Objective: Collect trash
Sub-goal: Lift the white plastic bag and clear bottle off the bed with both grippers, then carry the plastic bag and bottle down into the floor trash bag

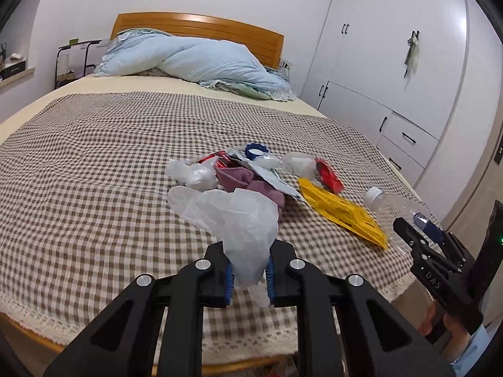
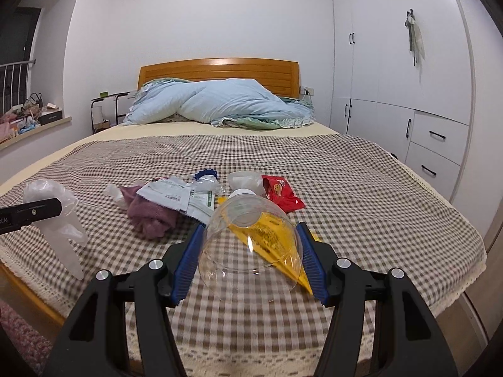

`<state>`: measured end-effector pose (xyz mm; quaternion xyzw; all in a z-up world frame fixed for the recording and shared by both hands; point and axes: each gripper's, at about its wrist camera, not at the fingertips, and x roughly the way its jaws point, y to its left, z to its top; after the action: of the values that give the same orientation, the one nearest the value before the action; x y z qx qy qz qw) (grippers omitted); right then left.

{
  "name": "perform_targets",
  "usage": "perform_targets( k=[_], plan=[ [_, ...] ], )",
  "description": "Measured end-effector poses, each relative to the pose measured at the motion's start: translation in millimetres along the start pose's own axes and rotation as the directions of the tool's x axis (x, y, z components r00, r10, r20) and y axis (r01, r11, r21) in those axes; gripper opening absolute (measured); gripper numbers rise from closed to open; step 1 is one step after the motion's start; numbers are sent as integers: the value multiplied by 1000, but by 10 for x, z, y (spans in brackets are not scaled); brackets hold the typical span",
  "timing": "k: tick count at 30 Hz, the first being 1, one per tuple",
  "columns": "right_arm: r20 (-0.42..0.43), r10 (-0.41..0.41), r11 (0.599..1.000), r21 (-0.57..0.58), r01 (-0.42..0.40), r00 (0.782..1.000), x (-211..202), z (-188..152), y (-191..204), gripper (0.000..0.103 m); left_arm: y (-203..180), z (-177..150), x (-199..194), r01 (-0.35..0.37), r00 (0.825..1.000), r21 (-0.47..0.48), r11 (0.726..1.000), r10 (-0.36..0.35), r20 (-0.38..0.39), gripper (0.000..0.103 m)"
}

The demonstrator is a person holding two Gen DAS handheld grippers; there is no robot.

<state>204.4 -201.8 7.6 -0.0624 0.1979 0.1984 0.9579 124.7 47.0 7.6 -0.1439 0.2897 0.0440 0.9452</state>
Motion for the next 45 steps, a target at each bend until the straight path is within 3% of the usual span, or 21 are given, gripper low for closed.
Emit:
perform_targets(
  k=[20,45],
  plan=[
    [7,54,998,-32,-53,999,-542,-320,115,58,-238,-447,-396,14,997,30,999,-12,-71,13],
    [-60,91,995,-28,-93,994,-905,-757,157,58,-331,-918,-585,26,988,62,998,-16,-156,13]
  ],
)
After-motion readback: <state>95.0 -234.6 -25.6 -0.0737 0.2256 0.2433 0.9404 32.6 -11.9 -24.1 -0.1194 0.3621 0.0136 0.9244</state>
